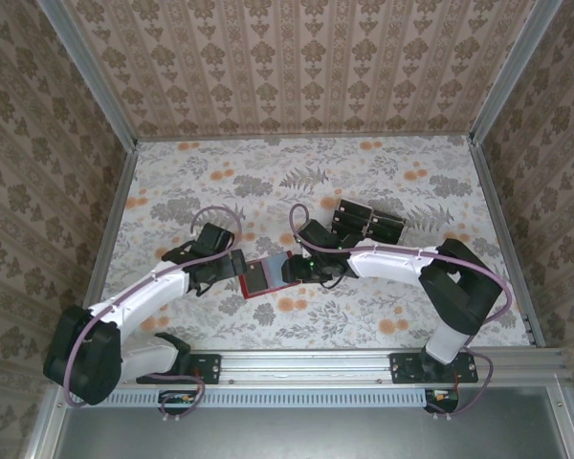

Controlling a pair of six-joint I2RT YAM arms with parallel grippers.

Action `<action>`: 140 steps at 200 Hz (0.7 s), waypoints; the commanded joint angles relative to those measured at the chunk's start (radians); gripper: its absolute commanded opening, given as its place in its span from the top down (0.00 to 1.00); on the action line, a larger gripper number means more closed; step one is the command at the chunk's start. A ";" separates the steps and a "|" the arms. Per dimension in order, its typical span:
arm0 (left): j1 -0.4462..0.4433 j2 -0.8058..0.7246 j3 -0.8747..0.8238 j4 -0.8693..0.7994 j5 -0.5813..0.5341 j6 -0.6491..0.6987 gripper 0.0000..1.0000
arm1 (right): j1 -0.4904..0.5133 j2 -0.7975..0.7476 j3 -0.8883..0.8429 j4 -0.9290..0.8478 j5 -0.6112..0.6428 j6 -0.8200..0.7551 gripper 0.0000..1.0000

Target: Put the credit cards into the card holder

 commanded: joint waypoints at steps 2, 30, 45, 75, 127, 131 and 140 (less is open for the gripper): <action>-0.021 0.023 -0.006 -0.015 -0.010 -0.022 0.00 | -0.002 0.010 0.023 0.018 -0.002 -0.011 0.47; -0.043 0.041 -0.006 -0.003 -0.017 -0.034 0.00 | -0.002 0.031 0.090 -0.016 0.000 -0.071 0.48; -0.057 0.045 -0.005 0.001 -0.020 -0.043 0.00 | -0.005 0.057 0.137 -0.044 -0.006 -0.108 0.48; -0.078 0.043 -0.004 -0.006 -0.035 -0.058 0.00 | -0.014 0.133 0.215 -0.088 -0.023 -0.153 0.47; -0.098 0.010 -0.024 -0.016 -0.050 -0.083 0.00 | -0.030 0.216 0.243 -0.075 -0.053 -0.163 0.48; -0.099 0.008 -0.026 -0.016 -0.051 -0.085 0.00 | -0.030 0.223 0.242 -0.070 -0.059 -0.161 0.48; -0.102 0.005 -0.030 -0.016 -0.052 -0.088 0.00 | -0.030 0.236 0.242 -0.057 -0.075 -0.153 0.48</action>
